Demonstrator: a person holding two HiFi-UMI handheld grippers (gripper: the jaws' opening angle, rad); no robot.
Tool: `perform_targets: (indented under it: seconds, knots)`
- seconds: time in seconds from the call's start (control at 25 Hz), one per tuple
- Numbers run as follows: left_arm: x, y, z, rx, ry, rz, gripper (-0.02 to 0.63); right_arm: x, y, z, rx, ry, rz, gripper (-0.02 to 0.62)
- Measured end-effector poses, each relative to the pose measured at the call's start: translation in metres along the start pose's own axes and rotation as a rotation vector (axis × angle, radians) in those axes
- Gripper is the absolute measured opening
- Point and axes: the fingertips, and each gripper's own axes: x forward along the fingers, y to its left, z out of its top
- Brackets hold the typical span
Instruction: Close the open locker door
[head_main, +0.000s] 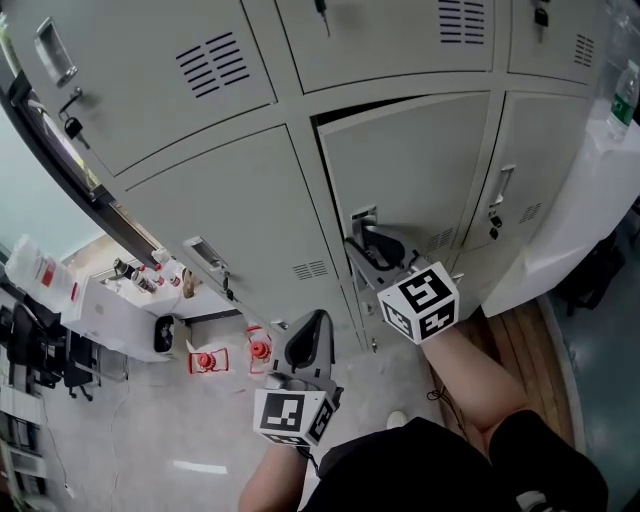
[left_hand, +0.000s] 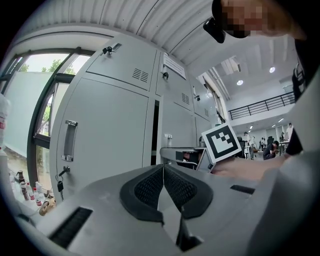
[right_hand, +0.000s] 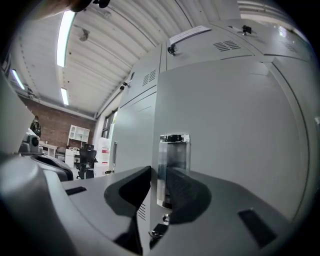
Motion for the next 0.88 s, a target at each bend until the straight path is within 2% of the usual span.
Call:
perform_targets:
  seconds: [0.32,0.48,0.64,0.88]
  knots:
    - [0.008,0.005,-0.003,-0.014,0.005,0.026,0.018,0.021,-0.016,-0.005,0.012,0.018,0.013,0.124]
    - [0.016,0.004,-0.005,-0.024,0.007,0.027,0.018,0.023,-0.028,-0.008,0.029,0.014,0.009,0.146]
    - [0.022,0.002,-0.009,-0.031,0.015,0.021,0.018,0.024,-0.028,-0.009,0.014,0.01,0.03,0.137]
    - [0.026,0.0,-0.015,-0.043,0.097,0.03,0.018,0.024,-0.027,-0.009,0.012,0.005,0.058,0.137]
